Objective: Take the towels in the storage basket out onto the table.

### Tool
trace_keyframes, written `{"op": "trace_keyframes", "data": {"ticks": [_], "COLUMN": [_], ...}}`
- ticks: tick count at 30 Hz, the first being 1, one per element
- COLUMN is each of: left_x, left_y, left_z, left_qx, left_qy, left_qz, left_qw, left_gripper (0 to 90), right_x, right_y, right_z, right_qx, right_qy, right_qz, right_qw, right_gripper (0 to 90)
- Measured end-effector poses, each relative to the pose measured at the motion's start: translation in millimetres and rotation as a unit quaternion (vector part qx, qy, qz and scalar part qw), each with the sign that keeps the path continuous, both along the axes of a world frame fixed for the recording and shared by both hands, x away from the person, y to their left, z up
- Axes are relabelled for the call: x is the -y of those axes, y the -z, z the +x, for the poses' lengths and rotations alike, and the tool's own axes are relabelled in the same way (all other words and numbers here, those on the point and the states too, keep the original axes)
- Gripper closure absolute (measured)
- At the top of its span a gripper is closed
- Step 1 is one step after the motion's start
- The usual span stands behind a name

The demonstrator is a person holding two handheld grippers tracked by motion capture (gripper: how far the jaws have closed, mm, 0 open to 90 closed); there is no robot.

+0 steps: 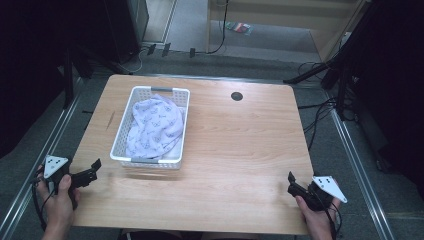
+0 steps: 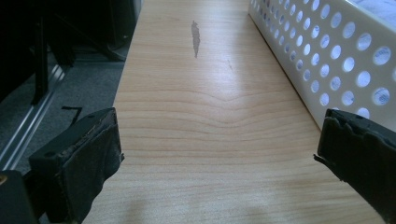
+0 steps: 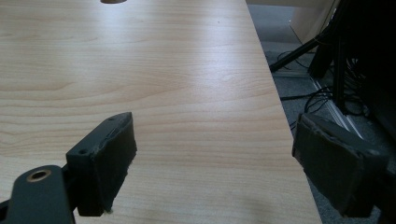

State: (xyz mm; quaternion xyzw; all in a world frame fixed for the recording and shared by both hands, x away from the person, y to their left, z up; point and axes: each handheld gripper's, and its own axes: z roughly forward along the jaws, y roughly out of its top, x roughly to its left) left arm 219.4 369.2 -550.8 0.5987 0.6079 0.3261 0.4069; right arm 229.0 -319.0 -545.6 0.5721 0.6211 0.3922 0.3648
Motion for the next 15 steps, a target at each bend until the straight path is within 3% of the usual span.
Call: {"op": "trace_keyframes", "data": {"ticks": [15], "left_x": [0.5], "left_y": [-4.6], "left_z": [-0.4], "left_qx": [-0.015], "left_qy": [0.003], "left_qz": [-0.005], "left_qw": [0.9999], "left_gripper": [0.2], "right_x": [-0.2], "right_y": [0.0], "right_z": [-0.4], "right_qx": [0.000], "right_qy": [0.000], "right_qz": [0.001], "right_qw": [1.0000], "right_gripper": [14.1]}}
